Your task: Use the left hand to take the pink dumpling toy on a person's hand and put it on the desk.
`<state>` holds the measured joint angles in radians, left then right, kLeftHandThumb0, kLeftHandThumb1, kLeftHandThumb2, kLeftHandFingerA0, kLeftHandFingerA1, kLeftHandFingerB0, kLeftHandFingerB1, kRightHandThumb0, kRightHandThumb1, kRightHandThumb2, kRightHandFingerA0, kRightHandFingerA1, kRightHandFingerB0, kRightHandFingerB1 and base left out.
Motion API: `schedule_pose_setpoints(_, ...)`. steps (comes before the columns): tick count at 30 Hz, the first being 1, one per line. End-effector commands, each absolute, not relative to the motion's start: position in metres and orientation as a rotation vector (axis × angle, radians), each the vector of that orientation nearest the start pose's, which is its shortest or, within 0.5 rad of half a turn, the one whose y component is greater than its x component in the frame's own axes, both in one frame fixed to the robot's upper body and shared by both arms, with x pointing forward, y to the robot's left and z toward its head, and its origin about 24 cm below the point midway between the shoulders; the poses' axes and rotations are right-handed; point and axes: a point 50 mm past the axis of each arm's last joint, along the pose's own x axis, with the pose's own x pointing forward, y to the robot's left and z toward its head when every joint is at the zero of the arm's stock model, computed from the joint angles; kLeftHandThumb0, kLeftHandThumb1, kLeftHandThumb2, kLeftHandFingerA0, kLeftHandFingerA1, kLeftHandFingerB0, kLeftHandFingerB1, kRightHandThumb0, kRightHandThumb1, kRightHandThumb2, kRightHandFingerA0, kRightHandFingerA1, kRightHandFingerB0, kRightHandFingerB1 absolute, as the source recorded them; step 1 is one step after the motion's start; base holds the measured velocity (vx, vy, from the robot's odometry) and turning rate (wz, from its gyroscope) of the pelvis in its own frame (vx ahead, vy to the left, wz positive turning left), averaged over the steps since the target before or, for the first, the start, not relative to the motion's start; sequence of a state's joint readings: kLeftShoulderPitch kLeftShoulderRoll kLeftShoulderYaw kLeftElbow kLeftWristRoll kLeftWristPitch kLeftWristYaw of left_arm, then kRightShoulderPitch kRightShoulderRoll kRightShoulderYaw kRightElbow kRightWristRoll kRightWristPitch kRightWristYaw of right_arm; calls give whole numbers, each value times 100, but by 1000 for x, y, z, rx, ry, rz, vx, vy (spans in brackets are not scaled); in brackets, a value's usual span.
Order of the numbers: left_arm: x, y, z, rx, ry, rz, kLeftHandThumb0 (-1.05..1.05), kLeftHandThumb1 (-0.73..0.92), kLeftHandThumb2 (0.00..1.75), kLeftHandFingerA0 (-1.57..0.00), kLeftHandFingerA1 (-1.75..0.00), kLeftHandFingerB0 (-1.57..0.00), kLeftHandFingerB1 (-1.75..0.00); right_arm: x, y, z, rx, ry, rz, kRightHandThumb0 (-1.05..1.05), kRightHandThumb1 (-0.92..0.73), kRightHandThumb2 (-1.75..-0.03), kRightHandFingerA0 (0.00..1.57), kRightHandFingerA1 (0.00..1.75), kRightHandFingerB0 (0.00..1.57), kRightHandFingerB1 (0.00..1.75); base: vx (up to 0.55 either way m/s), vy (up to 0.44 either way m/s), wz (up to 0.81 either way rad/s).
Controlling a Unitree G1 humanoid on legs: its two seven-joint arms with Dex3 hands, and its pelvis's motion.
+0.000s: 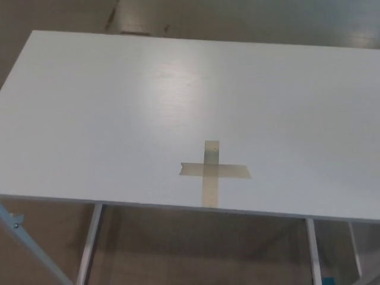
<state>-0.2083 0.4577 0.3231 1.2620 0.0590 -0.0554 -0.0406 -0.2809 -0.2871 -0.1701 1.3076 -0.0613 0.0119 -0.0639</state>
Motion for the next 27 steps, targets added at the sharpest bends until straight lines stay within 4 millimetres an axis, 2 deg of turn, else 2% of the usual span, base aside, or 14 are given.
schedule_pose_setpoints(1,162,344,-94,183,907,451,-20,54,57,-73,-48,-48,-40,178,-272,-123,-213,1030,-335,-17,-69,-60,72,48,55,43,0,0,0)
schedule_pose_setpoints(27,159,344,-95,226,923,382,-21,55,56,-73,-47,-47,-38,178,-271,-123,-209,1029,-316,-19,-68,-60,70,47,54,42,0,0,0)
